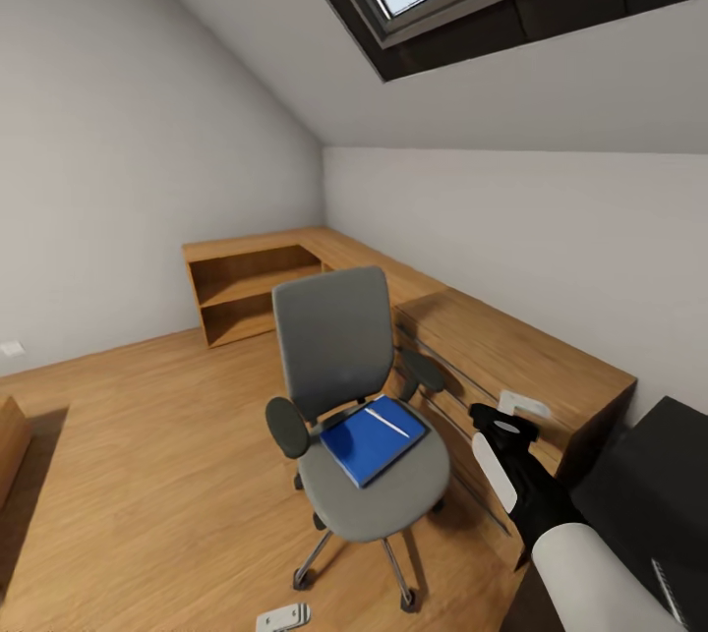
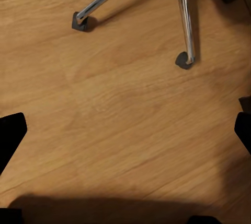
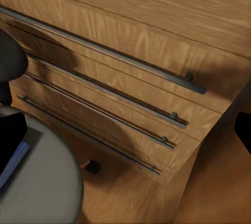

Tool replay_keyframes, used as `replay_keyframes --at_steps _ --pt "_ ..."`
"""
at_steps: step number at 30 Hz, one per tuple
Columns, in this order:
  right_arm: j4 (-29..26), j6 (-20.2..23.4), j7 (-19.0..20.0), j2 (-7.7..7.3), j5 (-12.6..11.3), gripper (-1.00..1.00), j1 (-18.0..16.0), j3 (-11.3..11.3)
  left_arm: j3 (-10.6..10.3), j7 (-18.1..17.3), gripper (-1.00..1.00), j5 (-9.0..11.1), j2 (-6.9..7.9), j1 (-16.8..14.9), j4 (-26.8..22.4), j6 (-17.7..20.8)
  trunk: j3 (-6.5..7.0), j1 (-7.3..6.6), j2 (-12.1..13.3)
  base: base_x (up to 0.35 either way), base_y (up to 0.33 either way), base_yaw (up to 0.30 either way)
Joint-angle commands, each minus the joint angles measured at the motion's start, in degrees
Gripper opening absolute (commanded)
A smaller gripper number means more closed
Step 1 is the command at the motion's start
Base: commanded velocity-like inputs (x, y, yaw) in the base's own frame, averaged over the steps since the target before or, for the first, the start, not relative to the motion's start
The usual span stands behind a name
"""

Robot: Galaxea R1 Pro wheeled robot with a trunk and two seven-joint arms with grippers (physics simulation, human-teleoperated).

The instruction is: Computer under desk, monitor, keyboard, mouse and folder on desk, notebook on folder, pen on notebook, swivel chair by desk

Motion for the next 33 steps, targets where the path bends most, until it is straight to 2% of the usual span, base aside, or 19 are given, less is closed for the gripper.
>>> replay_keyframes --at_steps 1,18,33 --pt "-0.1 0.33 -0.47 -0.09 -0.33 1.0 -0.03 0.31 -0.35 0.51 1.0 0.27 0.08 -0.07 -0.14 0.12 0.02 0.0 -0.04 0.0 0.0 0.11" --pt "-0.1 0.29 -0.47 -0.03 -0.33 1.0 -0.03 0.31 -0.35 0.51 1.0 0.27 0.11 -0.07 -0.14 0.12 1.47 0.0 -0.04 0.0 0.0 0.087" --pt "0.07 0.25 -0.47 0.71 -0.33 1.0 -0.03 0.32 -0.35 0.51 1.0 0.27 0.09 -0.07 -0.14 0.12 1.81 0.0 -0.04 0.0 0.0 0.247"
